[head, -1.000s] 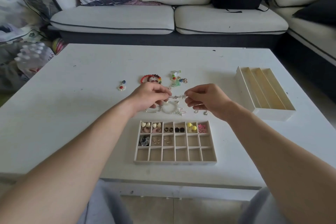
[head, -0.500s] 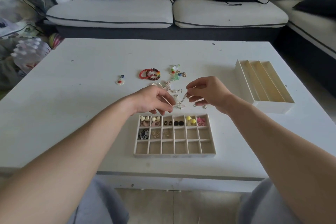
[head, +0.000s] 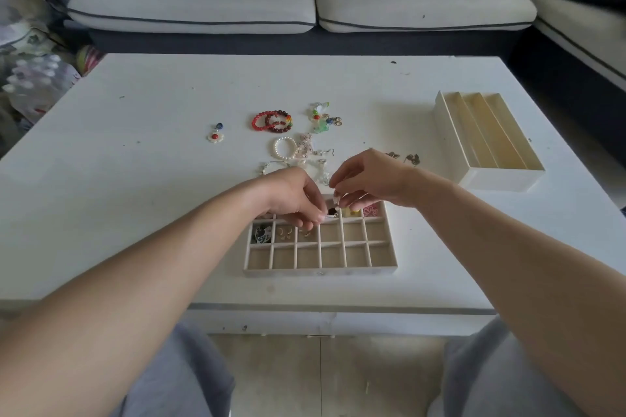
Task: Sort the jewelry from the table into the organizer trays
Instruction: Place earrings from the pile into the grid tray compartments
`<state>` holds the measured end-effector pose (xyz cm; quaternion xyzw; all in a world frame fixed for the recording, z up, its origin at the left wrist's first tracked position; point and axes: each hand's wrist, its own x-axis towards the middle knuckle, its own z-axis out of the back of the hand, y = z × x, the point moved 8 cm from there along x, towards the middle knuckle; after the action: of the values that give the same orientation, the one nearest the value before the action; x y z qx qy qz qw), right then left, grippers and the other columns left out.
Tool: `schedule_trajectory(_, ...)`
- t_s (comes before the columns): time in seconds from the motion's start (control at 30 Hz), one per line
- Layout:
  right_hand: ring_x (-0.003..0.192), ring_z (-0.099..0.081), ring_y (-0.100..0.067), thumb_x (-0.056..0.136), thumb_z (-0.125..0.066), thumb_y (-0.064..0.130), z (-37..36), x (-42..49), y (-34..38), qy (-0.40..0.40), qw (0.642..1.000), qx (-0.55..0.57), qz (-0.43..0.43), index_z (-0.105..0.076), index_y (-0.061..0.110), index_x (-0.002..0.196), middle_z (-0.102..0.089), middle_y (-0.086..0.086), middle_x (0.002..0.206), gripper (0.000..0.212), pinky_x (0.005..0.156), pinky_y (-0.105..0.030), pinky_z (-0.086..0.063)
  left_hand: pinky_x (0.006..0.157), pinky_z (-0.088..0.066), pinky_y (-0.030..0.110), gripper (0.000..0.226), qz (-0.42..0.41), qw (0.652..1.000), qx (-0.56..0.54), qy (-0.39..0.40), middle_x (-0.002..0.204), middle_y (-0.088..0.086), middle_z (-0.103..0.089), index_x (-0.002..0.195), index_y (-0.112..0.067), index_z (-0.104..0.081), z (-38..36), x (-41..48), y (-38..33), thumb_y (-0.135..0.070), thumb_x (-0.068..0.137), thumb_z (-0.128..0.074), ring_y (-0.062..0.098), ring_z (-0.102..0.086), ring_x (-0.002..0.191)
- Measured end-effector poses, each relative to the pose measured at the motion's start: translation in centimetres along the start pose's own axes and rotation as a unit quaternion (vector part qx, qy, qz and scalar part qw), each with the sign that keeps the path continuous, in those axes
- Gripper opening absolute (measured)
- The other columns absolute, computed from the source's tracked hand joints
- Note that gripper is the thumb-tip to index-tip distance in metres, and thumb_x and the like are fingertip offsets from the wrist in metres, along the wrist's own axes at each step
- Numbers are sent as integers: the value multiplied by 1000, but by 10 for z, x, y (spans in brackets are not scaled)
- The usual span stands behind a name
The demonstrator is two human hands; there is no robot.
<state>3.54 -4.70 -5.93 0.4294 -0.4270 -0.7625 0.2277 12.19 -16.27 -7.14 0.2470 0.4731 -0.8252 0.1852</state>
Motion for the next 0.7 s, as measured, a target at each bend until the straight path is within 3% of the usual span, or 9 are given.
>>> schedule_trajectory(0.17, 77, -75, -20, 90, -69, -4, -10, -2, -6, 32, 999, -28, -9, -71, 2, 101, -76, -14, 86, 13, 66, -27, -62, 81, -61, 34, 10, 14, 999, 41, 0, 86, 15, -78, 92, -2, -76, -5, 4, 8, -7, 84, -80, 18, -71, 71)
schedule_trajectory(0.37, 86, -77, -23, 89, -72, -1, -15, -3, -9, 49, 996, -76, -11, -71, 4, 98, -77, -15, 90, 11, 81, -35, -63, 67, -60, 25, 10, -1, 996, 85, -3, 82, 12, -77, 91, -2, -77, -12, 0, 3, -8, 83, -81, 11, -68, 60)
schedule_trajectory(0.53, 85, -77, -21, 90, -70, 2, -19, -4, -11, 68, 989, -132, -18, -71, 4, 102, -78, -10, 91, 12, 75, -33, -62, 83, -61, 37, 9, -13, 991, 131, -8, 90, 15, -77, 88, -10, -78, -20, 1, 0, -14, 81, -84, 17, -69, 72)
schedule_trajectory(0.7, 78, -75, -15, 88, -70, 4, -20, -6, -10, 57, 978, -198, -10, -73, 8, 99, -78, -7, 86, 12, 69, -26, -59, 75, -49, 24, 10, -24, 980, 197, -19, 81, -6, -71, 85, -21, -76, -24, 1, -3, -19, 80, -84, 12, -64, 82)
